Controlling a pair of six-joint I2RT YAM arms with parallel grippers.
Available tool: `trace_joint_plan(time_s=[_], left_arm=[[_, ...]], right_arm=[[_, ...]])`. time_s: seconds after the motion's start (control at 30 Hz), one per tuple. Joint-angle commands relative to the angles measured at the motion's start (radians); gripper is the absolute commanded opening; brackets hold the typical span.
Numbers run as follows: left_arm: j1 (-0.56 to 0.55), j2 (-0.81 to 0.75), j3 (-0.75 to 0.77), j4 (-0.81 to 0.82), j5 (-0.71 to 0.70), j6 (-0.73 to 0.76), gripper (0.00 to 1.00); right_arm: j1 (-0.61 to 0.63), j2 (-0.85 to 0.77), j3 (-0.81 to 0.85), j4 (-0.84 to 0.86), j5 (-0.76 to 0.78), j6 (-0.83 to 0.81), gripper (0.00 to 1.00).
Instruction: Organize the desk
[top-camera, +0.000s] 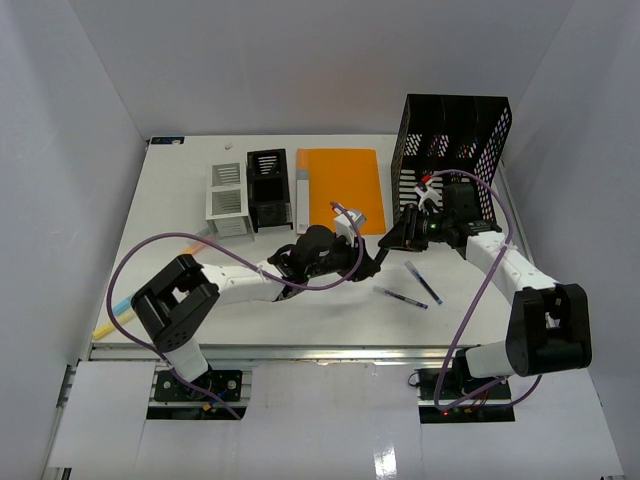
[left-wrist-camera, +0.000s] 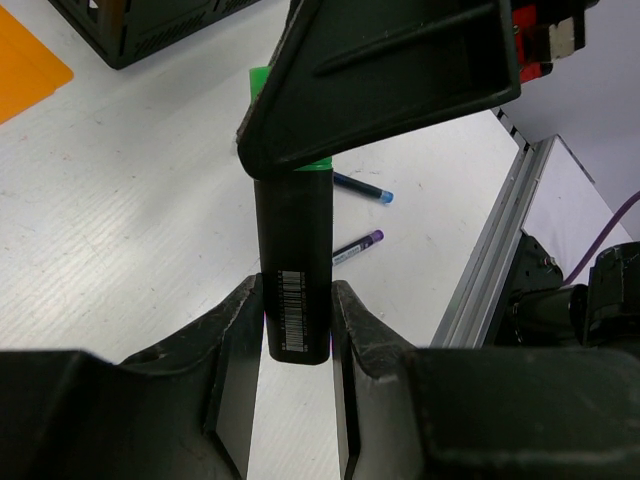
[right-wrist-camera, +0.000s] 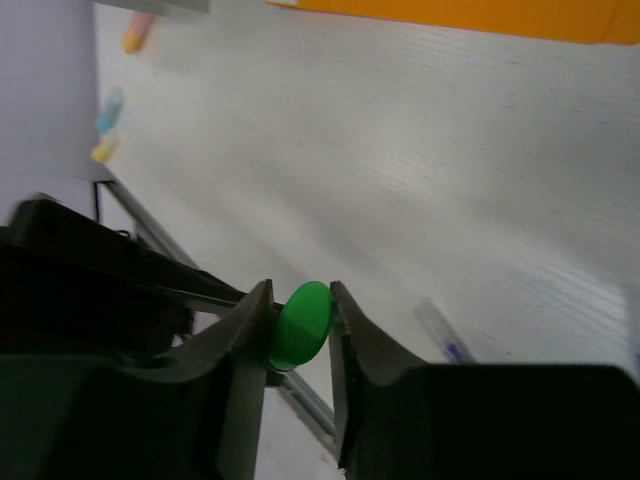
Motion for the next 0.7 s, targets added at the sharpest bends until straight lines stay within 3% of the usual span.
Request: trace_joint_plan(time_s=[0.0, 0.17, 0.37, 0.47, 0.67], left_arm=[[-0.005, -0.007, 0.031, 0.021, -0.009, 0.0, 0.18], [-0.006, -0.045, -0.015, 0.05, -0.033, -0.026, 0.53], [-0.005, -0.202, -0.079, -0.008, -0.091, 0.021, 0.77], [-0.003, -0.342, -0.106, -0.106, -0.17, 0.071, 0.98], [0.009, -0.611, -0.039, -0.433, -0.37, 0.18, 0.98]], right_arm=[[0.001, -0.02, 0.013, 0.055, -0.059, -0.035, 0.17], [0.001, -0.02, 0.024, 0.069, -0.119, -0.077, 0.08], [0.004, 0.027, 0.132, 0.012, -0.165, -0.186, 0.08], [0.03, 0.077, 0.291, -0.024, -0.159, -0.234, 0.08], [0.162, 0.21, 0.632, 0.013, -0.068, -0.244, 0.08]])
